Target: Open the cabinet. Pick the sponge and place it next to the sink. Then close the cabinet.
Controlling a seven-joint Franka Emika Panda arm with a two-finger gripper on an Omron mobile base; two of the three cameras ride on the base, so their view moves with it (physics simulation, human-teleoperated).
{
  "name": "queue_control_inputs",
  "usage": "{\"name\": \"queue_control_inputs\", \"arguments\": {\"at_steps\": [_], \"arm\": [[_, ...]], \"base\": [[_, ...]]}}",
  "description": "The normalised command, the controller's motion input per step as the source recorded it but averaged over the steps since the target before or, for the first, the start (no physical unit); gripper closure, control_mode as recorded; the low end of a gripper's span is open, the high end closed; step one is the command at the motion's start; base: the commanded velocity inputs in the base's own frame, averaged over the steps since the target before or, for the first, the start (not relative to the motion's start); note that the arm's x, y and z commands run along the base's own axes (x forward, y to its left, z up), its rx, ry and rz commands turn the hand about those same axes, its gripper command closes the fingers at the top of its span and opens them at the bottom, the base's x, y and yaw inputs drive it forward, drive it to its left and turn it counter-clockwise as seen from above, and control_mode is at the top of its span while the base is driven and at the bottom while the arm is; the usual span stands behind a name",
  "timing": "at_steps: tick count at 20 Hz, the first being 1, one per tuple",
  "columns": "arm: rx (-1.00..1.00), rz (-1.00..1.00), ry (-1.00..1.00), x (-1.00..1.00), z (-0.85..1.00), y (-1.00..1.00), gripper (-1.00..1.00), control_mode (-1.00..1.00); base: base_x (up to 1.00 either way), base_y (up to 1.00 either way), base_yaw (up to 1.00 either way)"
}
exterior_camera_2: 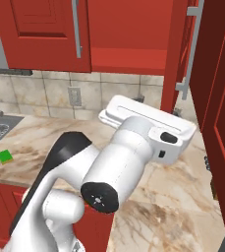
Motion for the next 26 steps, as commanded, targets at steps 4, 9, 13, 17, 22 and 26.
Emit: {"name": "queue_control_inputs", "arguments": {"at_steps": [4,9,13,17,22,26], "arm": [[0.0,0.06,0.01,0.25,0.0,-0.14,-1.0,-1.0],[0.0,0.06,0.0,0.2,0.0,-0.11,-1.0,-1.0],[0.0,0.06,0.0,0.22,0.0,-0.07,-1.0,-1.0],[0.0,0.07,0.0,0.31,0.0,-0.06,-1.0,-1.0],[0.0,0.07,0.0,0.26,0.0,-0.05,-1.0,-1.0],[0.0,0.06,0.01,0.19,0.0,-0.01,-1.0,-1.0]], "base": [[0.0,0.0,0.0],[0.0,0.0,0.0],[0.0,0.0,0.0],[0.0,0.0,0.0],[0.0,0.0,0.0],[0.0,0.0,0.0]]}}
